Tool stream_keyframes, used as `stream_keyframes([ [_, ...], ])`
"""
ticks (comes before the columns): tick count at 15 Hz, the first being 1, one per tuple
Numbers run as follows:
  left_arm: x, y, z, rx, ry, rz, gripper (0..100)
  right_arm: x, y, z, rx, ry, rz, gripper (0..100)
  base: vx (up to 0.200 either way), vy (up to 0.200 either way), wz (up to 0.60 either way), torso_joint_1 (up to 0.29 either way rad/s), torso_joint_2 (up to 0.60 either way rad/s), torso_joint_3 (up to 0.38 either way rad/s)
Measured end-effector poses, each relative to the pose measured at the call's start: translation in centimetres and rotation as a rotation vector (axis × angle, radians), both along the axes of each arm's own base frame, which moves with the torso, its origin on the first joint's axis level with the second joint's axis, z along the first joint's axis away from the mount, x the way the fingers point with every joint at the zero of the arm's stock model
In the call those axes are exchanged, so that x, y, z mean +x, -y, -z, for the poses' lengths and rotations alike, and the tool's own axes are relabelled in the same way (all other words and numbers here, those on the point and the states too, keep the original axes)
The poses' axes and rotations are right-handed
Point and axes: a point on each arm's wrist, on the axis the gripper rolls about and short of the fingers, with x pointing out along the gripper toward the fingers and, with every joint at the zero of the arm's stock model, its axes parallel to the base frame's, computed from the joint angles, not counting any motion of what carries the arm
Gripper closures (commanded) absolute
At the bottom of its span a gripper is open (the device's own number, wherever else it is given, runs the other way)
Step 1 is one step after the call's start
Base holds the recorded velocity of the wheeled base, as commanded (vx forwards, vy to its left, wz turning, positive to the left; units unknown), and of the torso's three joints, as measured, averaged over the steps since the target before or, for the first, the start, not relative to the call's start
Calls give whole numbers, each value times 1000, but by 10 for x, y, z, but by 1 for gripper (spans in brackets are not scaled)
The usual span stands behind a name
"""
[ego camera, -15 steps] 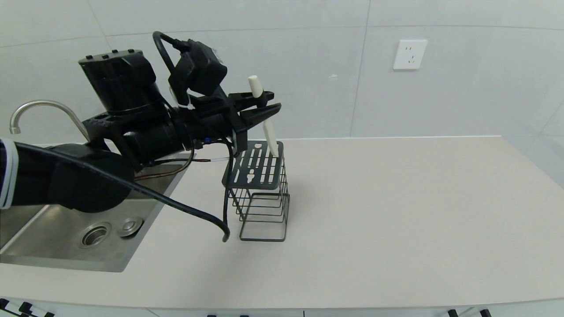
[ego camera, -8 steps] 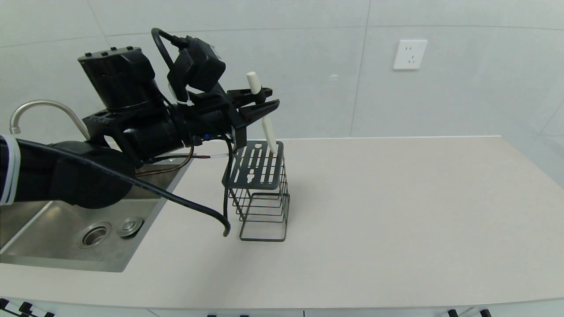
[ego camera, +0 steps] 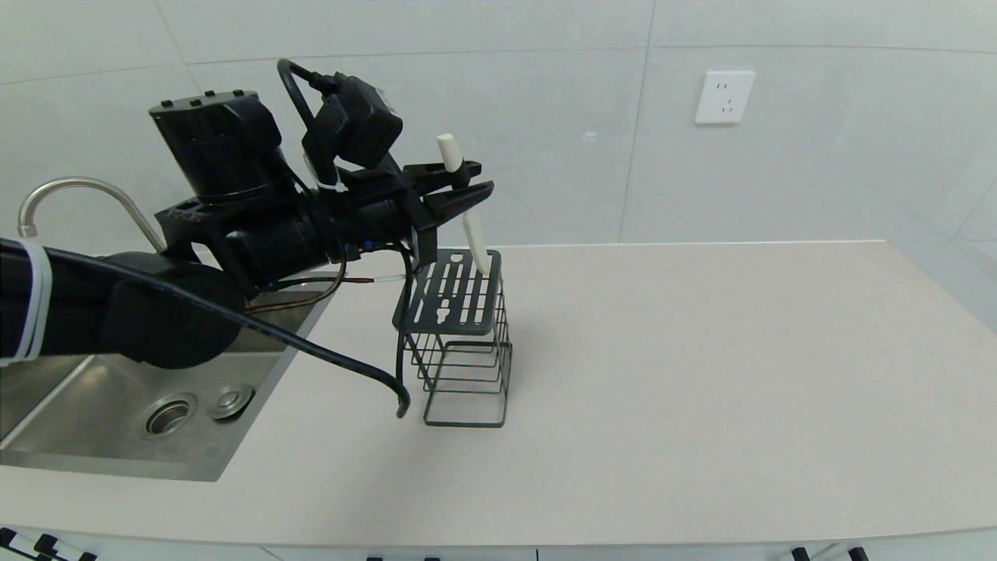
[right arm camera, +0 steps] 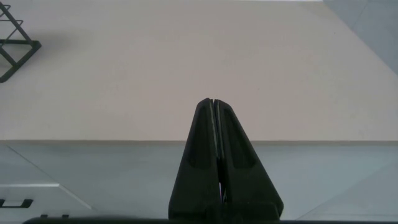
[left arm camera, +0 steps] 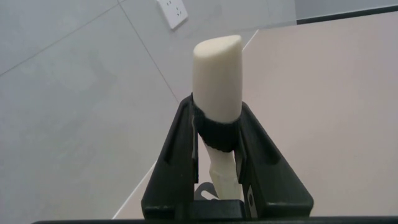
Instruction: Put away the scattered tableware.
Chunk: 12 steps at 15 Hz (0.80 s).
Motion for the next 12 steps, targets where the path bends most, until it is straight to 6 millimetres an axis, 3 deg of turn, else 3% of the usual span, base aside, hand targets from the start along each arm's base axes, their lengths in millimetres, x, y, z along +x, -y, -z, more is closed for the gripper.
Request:
stream_keyframes([
  [12,3,3,5,8,-8,5,100,0,0,0,0,-1,0,100,0,0,0,0,0,0],
])
